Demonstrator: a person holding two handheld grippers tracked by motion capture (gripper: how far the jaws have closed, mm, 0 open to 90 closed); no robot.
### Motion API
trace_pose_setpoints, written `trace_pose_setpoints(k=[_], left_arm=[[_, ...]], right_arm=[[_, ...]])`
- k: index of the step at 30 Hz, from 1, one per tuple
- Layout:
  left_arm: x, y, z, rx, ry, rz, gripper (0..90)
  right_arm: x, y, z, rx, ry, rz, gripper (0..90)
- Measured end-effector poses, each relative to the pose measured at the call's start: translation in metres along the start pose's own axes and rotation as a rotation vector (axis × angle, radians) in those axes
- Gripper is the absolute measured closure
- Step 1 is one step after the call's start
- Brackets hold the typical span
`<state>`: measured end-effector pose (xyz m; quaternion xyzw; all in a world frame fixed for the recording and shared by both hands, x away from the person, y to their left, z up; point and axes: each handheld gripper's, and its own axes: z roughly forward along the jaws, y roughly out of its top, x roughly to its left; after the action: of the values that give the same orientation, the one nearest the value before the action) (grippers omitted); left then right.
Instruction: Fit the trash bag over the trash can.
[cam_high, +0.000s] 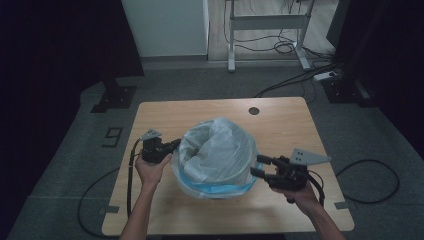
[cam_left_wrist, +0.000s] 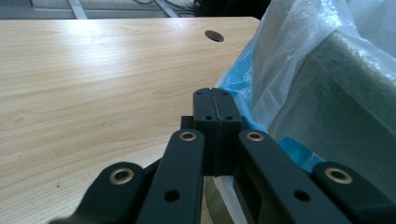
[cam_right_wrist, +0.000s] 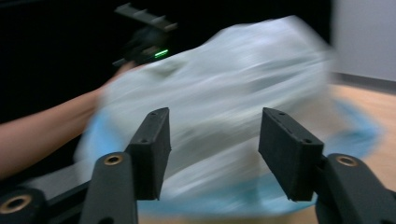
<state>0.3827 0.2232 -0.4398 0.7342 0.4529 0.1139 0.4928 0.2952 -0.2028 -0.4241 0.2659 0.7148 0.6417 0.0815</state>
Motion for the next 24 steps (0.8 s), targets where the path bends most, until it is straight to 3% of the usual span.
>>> trace_pose_setpoints(k=[3,8,9,12,15,17,22,24], left_arm=[[-0.002,0.001,0.0,0.005,0.005,0.001,89.8],[-0.004,0.002,-0.004,0.002,0.009,0.002,89.8],[-0.004,0.002,-0.005,0.0,0.011,0.001,89.8],[-0.004,0.002,-0.006,-0.001,0.012,-0.001,89.8],[-0.004,0.002,-0.006,0.0,0.014,0.003,89.8],[-0.003,0.002,-0.007,0.0,0.015,0.001,89.8],[-0.002,-0.002,-0.005,0.006,0.014,-0.003,89.8],[-0.002,-0.005,-0.005,0.015,0.015,0.0,89.8]], right_arm=[[0.019,-0.007,-0.001,0.043,0.087,-0.034,38.3],[0.034,-0.014,0.008,0.139,0.143,-0.099,37.7],[0.036,-0.017,0.008,0.138,0.143,-0.103,38.6],[0.039,-0.025,0.011,0.131,0.117,-0.126,52.3],[0.043,-0.035,0.014,0.148,0.107,-0.163,78.3],[0.045,-0.041,0.017,0.164,0.092,-0.181,87.4],[0.04,-0.059,0.026,0.207,0.058,-0.18,89.2],[0.035,-0.073,0.032,0.24,0.045,-0.152,89.2]])
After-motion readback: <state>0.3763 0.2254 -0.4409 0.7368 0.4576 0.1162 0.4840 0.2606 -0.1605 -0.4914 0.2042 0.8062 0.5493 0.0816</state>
